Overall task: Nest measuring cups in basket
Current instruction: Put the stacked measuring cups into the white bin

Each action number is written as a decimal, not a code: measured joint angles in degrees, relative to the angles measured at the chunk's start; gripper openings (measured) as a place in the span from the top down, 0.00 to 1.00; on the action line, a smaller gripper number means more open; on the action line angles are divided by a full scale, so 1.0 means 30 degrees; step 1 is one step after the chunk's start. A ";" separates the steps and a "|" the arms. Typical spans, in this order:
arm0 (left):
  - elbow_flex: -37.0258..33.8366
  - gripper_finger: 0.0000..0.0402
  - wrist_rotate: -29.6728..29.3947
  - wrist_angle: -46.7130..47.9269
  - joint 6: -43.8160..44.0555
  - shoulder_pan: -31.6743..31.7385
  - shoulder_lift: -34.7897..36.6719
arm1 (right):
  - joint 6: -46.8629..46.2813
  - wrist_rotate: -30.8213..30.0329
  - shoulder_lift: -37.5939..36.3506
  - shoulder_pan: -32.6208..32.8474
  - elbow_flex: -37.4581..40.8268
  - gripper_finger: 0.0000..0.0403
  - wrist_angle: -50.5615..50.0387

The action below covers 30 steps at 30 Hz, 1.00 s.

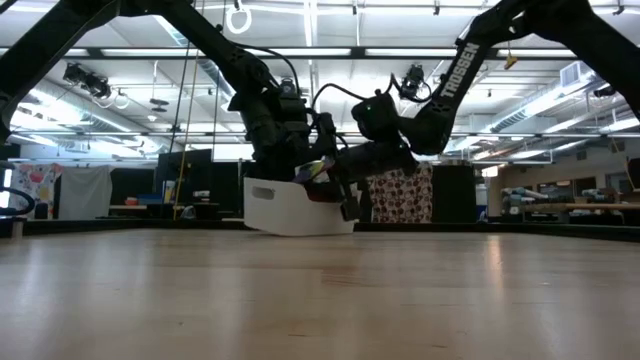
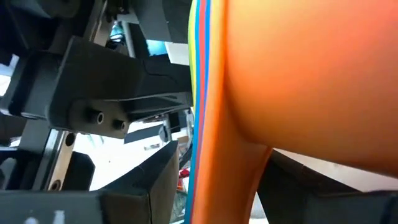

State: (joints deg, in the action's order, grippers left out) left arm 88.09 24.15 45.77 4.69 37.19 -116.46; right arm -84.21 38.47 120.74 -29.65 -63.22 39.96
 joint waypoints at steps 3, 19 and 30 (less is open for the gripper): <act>0.0000 0.71 -0.0027 0.0010 0.0024 0.0007 0.0000 | 0.0136 -0.0189 -0.0323 0.0000 0.0000 0.51 -0.0949; -0.0007 0.71 0.0230 -0.1167 0.0296 -0.0066 0.0000 | 0.0612 0.0688 -0.0463 0.0021 0.0007 0.51 -0.1346; -0.0007 0.71 0.1119 -0.2279 0.0204 -0.0058 0.0007 | 0.0563 0.0653 -0.0463 -0.0146 0.0029 0.51 -0.1260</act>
State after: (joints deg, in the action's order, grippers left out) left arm 88.07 27.51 38.94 5.30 37.01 -116.44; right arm -82.52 40.43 119.35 -30.09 -63.13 36.18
